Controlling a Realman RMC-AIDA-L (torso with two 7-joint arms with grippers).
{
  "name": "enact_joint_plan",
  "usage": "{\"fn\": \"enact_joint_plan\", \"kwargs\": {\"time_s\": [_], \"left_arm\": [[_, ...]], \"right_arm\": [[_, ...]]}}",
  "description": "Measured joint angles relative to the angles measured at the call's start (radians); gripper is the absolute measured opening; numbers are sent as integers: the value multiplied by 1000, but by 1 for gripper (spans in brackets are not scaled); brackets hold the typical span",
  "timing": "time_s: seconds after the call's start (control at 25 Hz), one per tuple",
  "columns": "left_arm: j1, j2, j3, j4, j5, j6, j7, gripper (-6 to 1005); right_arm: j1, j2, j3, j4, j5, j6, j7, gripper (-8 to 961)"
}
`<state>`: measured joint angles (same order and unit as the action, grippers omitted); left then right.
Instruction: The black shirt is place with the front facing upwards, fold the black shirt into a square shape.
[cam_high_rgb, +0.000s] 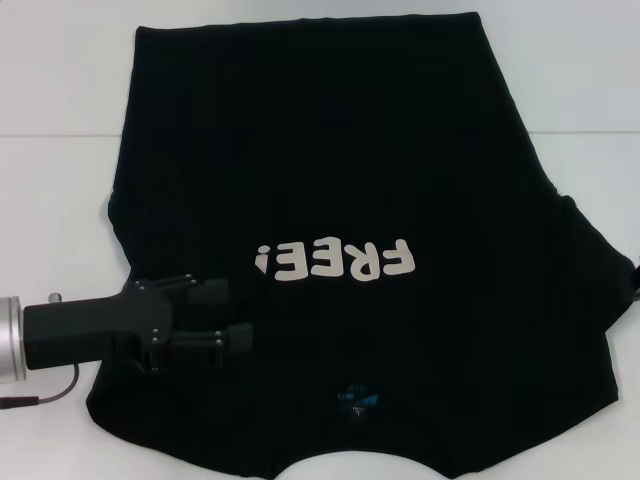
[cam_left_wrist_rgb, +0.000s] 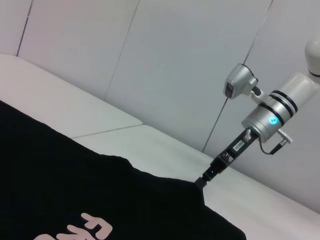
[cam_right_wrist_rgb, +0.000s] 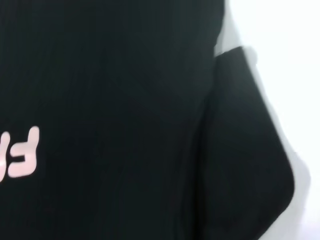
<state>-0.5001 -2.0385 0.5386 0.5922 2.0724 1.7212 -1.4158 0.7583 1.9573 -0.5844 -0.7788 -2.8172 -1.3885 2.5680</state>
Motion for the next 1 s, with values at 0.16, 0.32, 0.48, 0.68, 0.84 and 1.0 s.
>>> {"fn": "enact_joint_plan", "kwargs": {"time_s": [0.16, 0.32, 0.48, 0.68, 0.84, 1.0], "left_arm": [[-1, 0, 0, 0, 0, 0, -2, 873], [-2, 1, 0, 0, 0, 0, -5, 873], [-3, 2, 0, 0, 0, 0, -6, 872], [-3, 3, 0, 0, 0, 0, -11, 872], [-6, 3, 1, 0, 0, 0, -15, 873], [-7, 4, 1, 0, 0, 1, -16, 873]], "right_arm": [[-8, -6, 12, -48, 2, -28, -5, 14], [-14, -12, 15, -105, 3, -63, -15, 12], [-16, -13, 16, -173, 7, -101, -29, 13], [-15, -15, 14, -238, 36, -130, -38, 14], [22, -5, -9, -241, 55, -144, -80, 14], [51, 10, -64, -236, 54, -139, -87, 15]]}}
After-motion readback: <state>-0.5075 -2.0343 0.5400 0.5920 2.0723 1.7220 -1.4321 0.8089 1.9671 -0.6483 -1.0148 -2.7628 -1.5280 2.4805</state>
